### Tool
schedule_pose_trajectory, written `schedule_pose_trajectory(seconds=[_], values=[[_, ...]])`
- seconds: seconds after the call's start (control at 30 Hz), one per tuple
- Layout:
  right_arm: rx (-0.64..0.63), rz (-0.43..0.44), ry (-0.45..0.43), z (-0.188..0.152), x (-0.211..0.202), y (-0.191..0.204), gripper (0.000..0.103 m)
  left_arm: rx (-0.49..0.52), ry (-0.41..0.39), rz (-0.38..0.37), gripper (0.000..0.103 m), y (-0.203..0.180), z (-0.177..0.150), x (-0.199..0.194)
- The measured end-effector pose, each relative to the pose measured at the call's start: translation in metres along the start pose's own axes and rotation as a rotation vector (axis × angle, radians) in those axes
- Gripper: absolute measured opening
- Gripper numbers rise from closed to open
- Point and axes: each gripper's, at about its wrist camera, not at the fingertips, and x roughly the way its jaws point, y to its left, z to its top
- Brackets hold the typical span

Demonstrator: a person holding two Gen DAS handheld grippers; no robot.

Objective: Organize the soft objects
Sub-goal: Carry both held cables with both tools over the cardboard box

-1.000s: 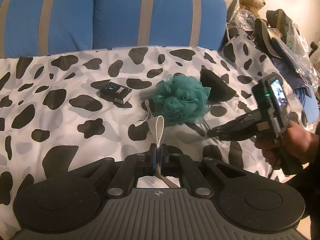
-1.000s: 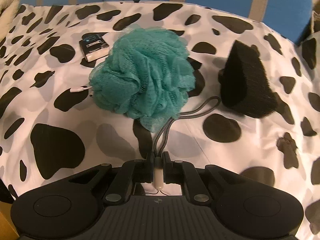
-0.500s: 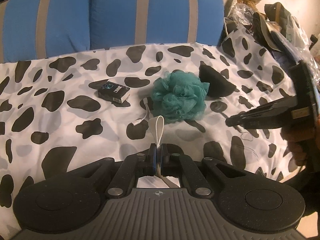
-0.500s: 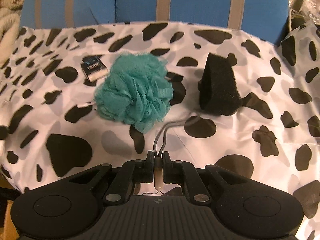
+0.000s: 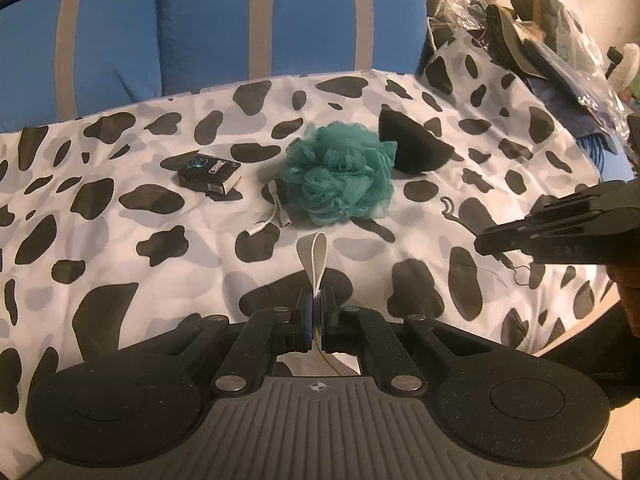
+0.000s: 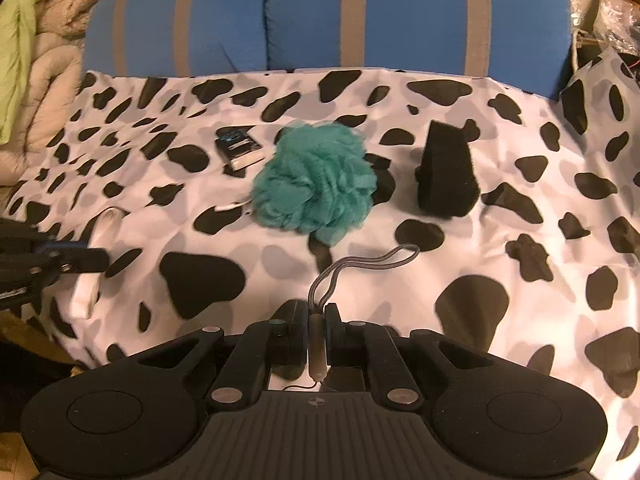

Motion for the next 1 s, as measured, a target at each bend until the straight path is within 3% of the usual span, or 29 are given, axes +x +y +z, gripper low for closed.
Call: schedule_pose_trajectory(seconds=[1.0], values=[[-0.287,0.227,0.07,-0.071,-0.053,0.077,0.01,0.003,0.134,-0.013,0.004,-0.03,-0.061,-0.033]])
